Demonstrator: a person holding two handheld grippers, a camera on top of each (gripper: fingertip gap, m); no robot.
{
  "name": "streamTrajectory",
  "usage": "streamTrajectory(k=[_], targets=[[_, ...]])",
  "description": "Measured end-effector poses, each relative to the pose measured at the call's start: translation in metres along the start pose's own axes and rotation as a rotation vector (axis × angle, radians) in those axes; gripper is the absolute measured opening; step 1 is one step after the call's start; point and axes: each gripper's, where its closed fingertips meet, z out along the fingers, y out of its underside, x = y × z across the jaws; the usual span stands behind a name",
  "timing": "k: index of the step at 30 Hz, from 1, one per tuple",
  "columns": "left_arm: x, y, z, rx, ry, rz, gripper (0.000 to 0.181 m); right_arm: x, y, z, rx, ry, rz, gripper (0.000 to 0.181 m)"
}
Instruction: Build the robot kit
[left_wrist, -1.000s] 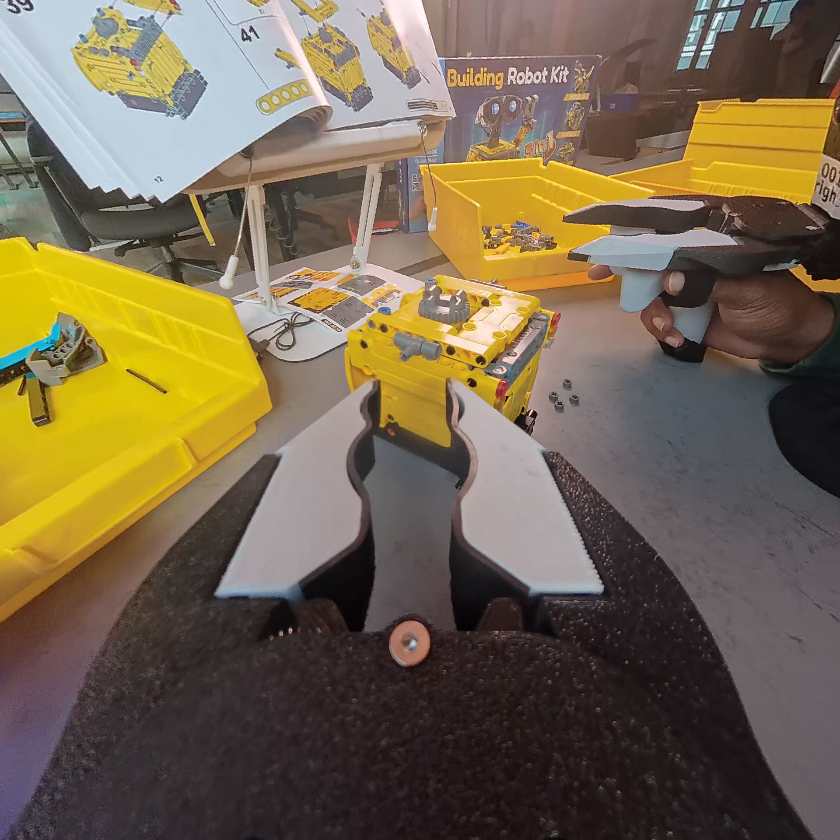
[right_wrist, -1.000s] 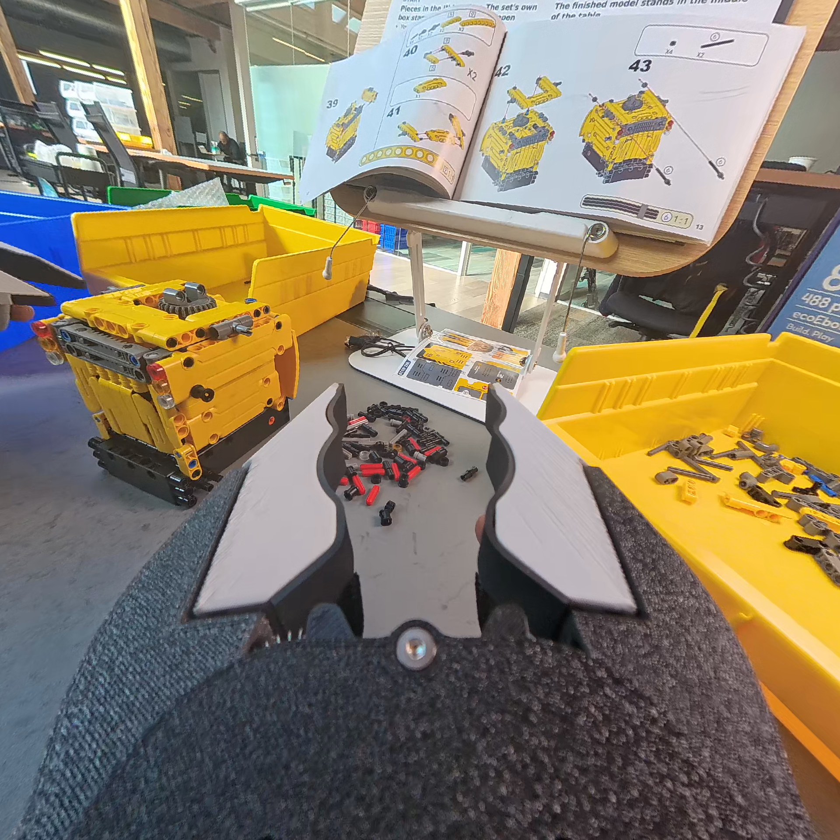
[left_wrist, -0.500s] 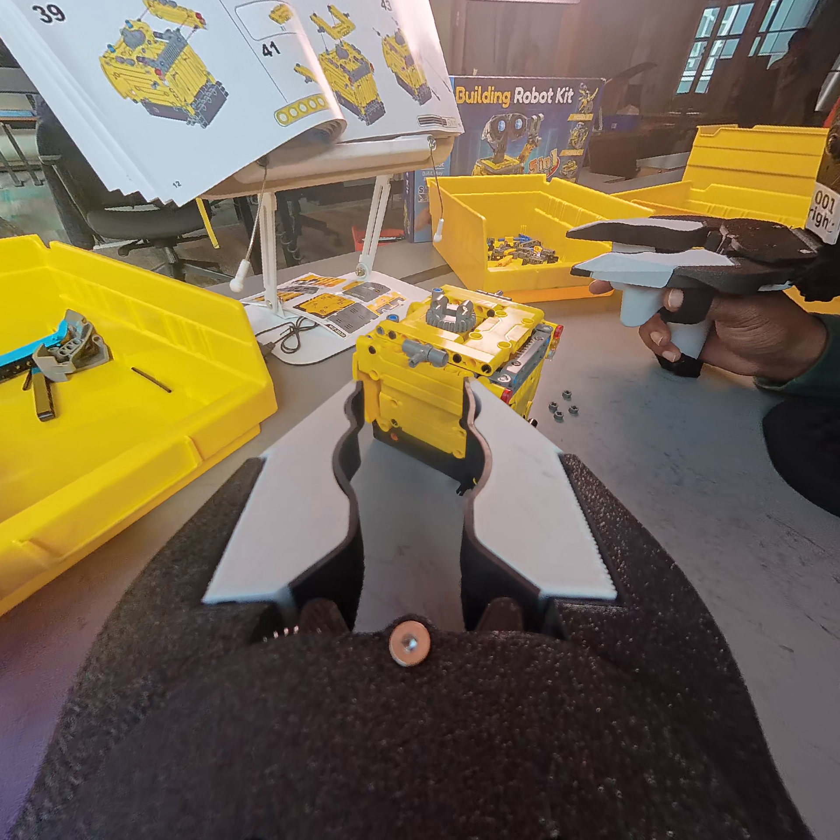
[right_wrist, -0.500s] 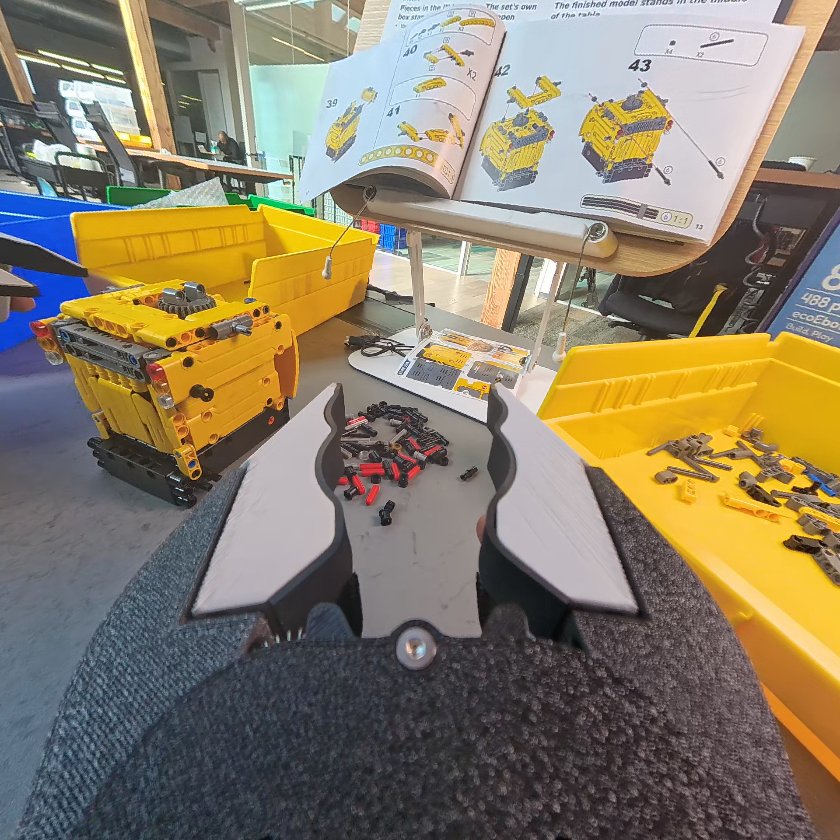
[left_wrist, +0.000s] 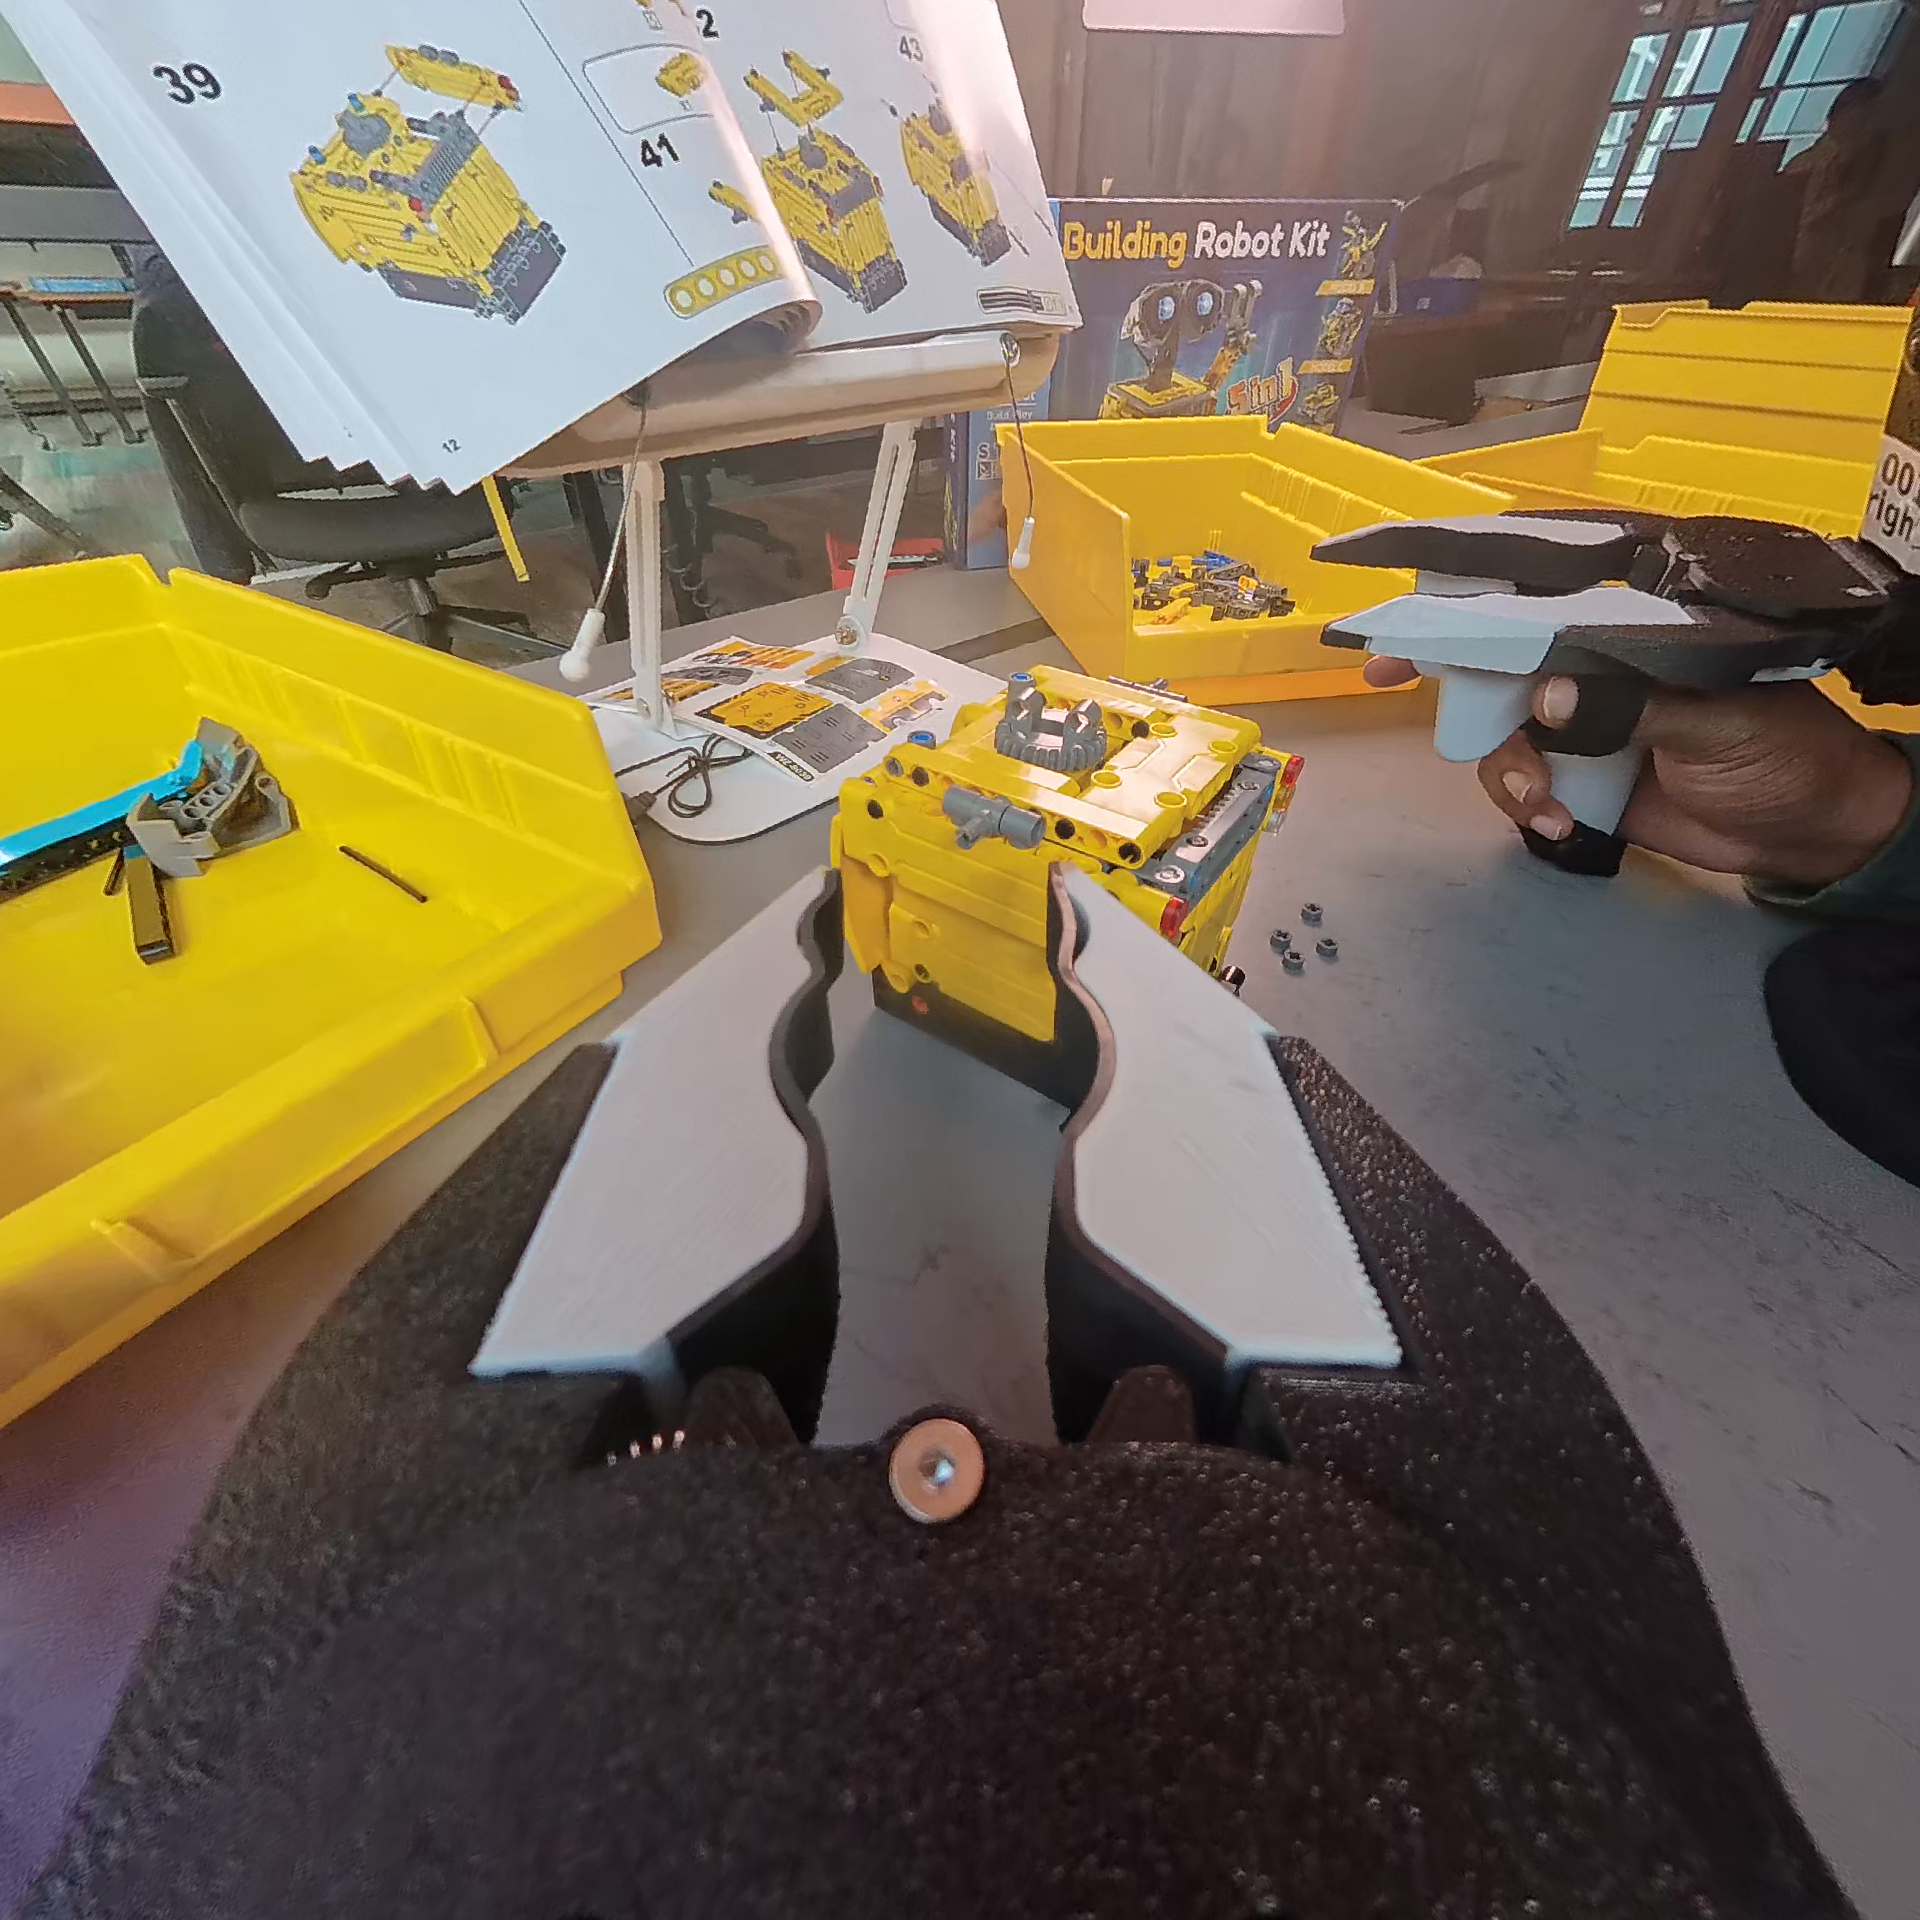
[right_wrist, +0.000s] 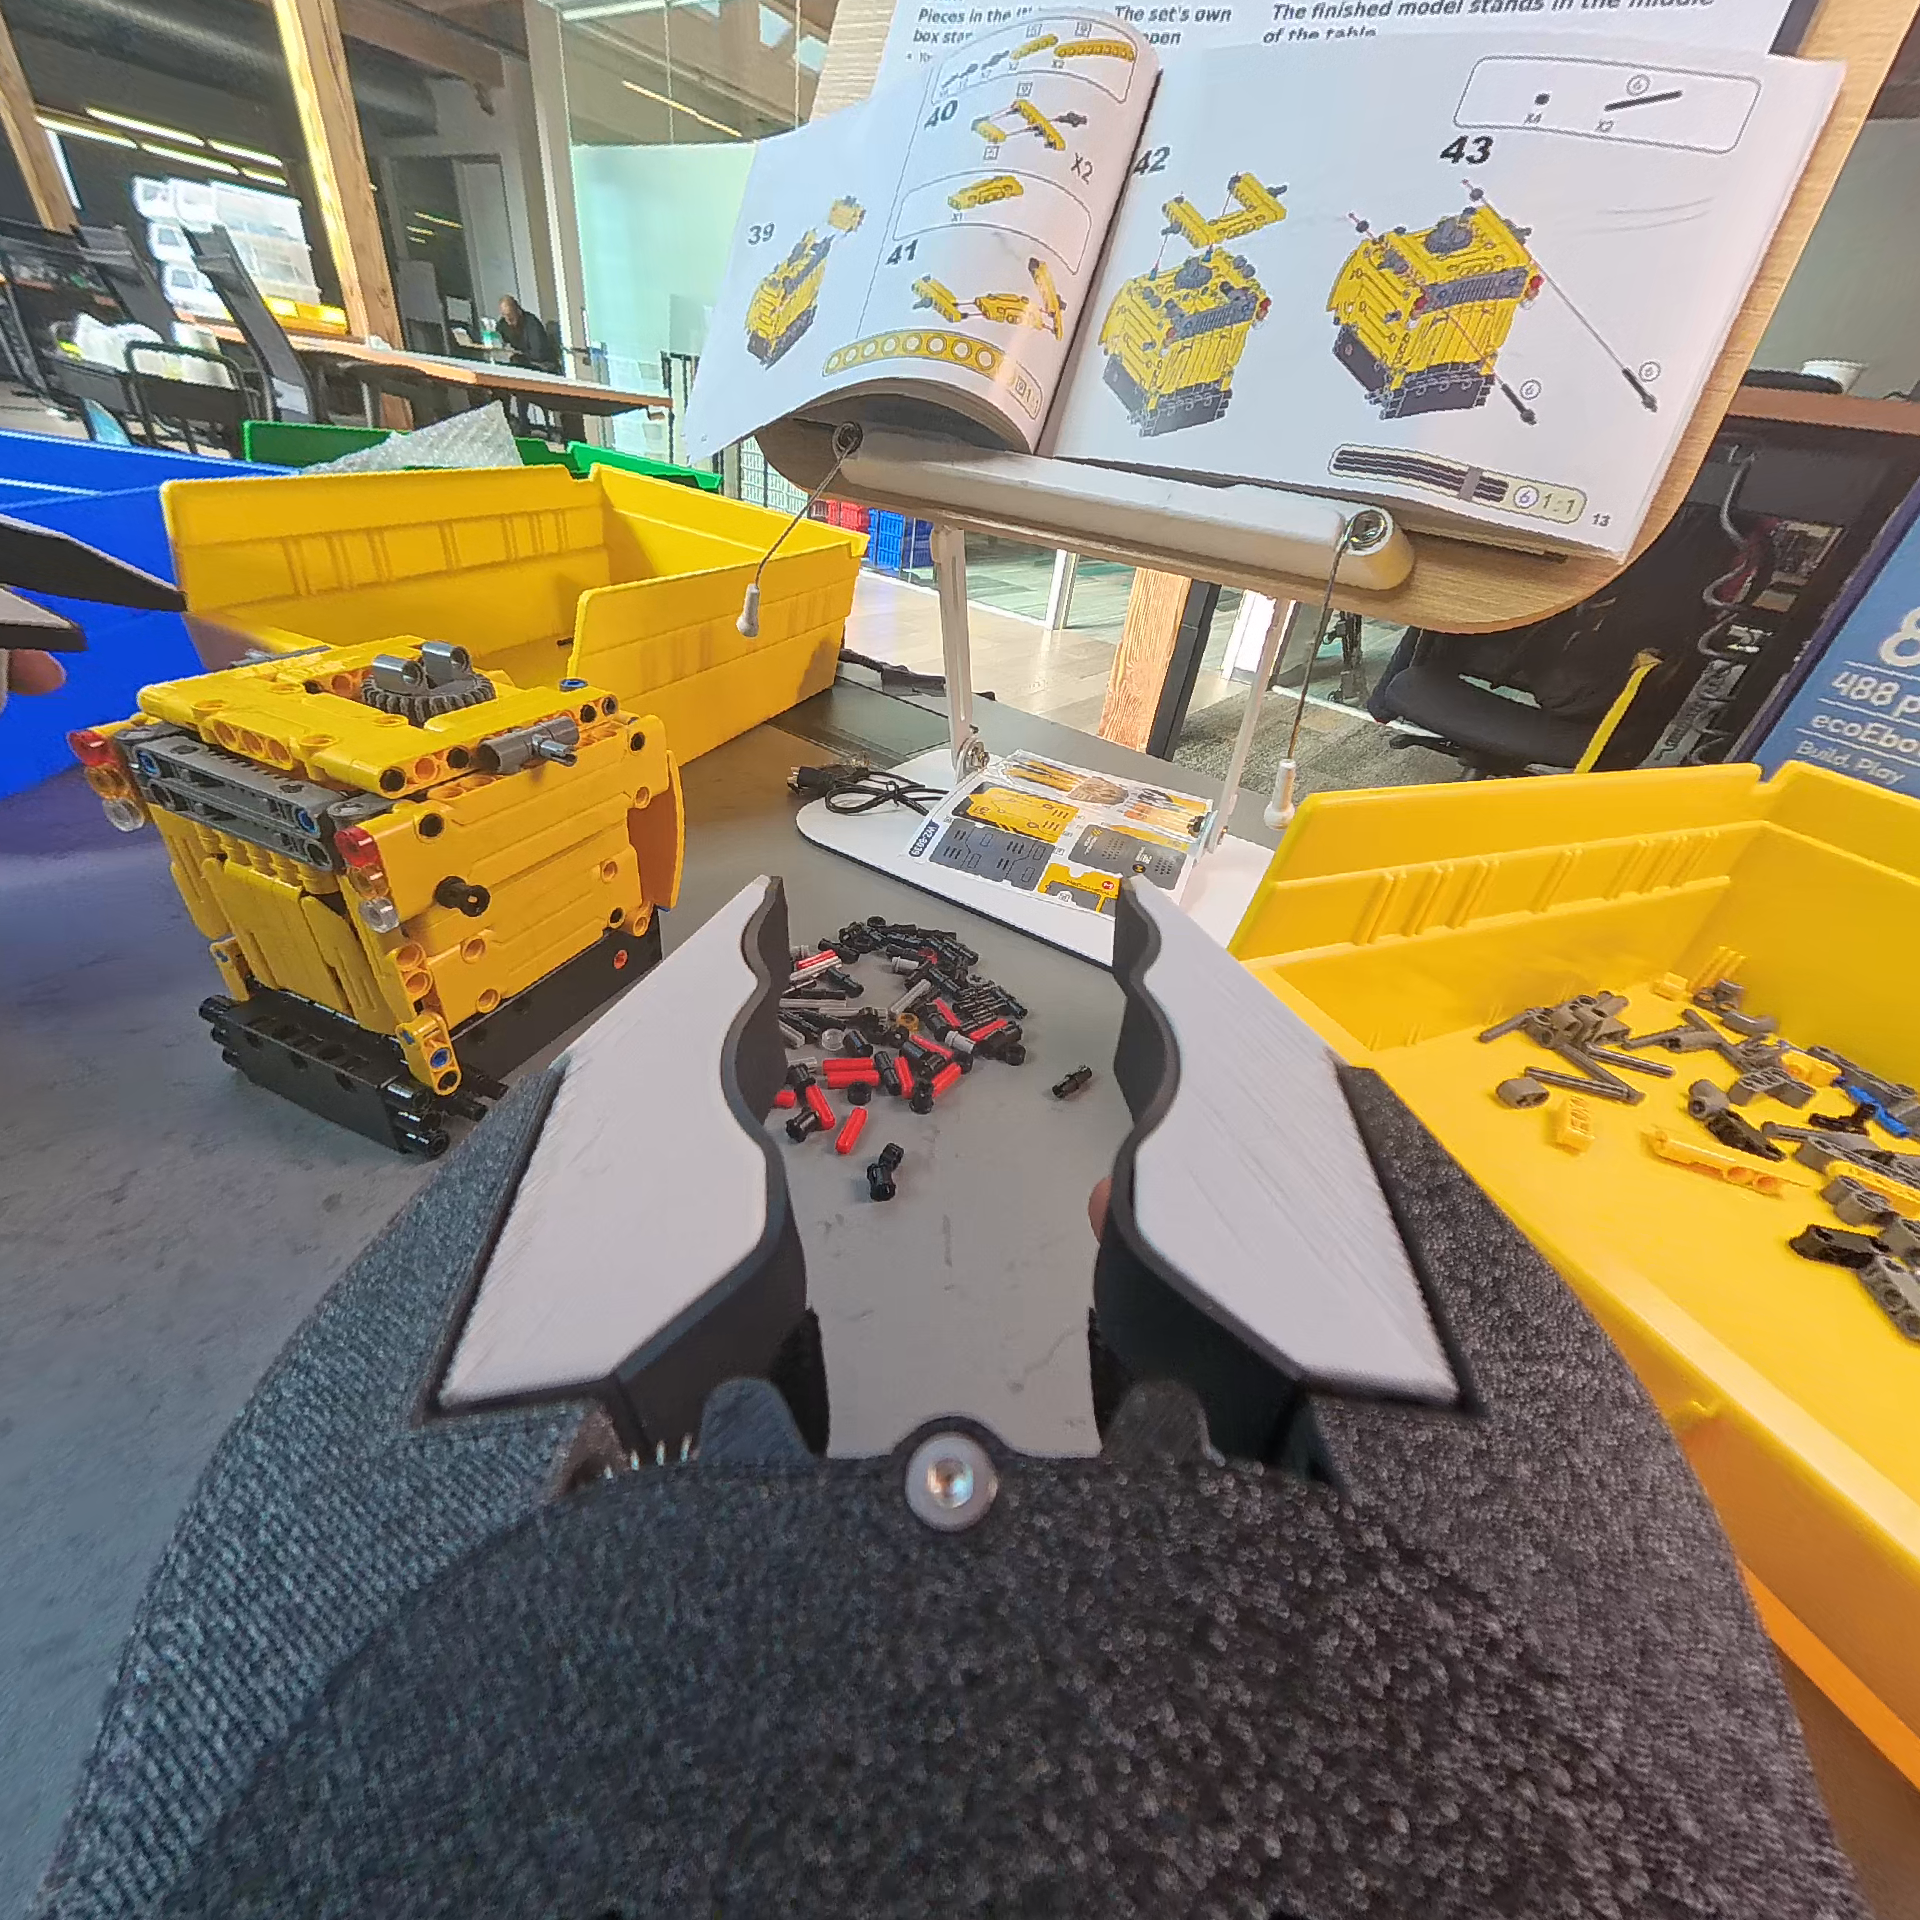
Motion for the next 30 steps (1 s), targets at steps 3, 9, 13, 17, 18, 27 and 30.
streamTrajectory(k=[3,9,13,17,18,27,30], targets=[[-0.001,0.001,0.0,-0.005,-0.005,0.002,0.037,0.0,0.0,0.0,0.0,0.0,-0.001,0.062],[-0.003,-0.001,-0.001,-0.001,-0.021,0.01,0.035,0.001,0.0,0.0,0.003,0.006,-0.003,0.064],[-0.007,-0.001,-0.003,0.003,-0.042,0.011,0.036,0.002,-0.001,-0.001,0.004,0.015,-0.003,0.064],[-0.011,-0.002,-0.003,0.008,-0.059,-0.001,0.041,0.002,-0.001,-0.001,0.005,0.017,0.001,0.065],[-0.012,-0.002,-0.003,0.011,-0.063,-0.001,0.043,0.003,-0.001,-0.001,0.006,0.018,0.002,0.065],[-0.014,-0.003,-0.003,0.019,-0.07,-0.008,0.049,0.003,-0.001,-0.001,0.008,0.018,0.005,0.066],[-0.014,-0.003,-0.003,0.02,-0.069,-0.011,0.049,0.003,-0.001,-0.001,0.007,0.018,0.005,0.067]])
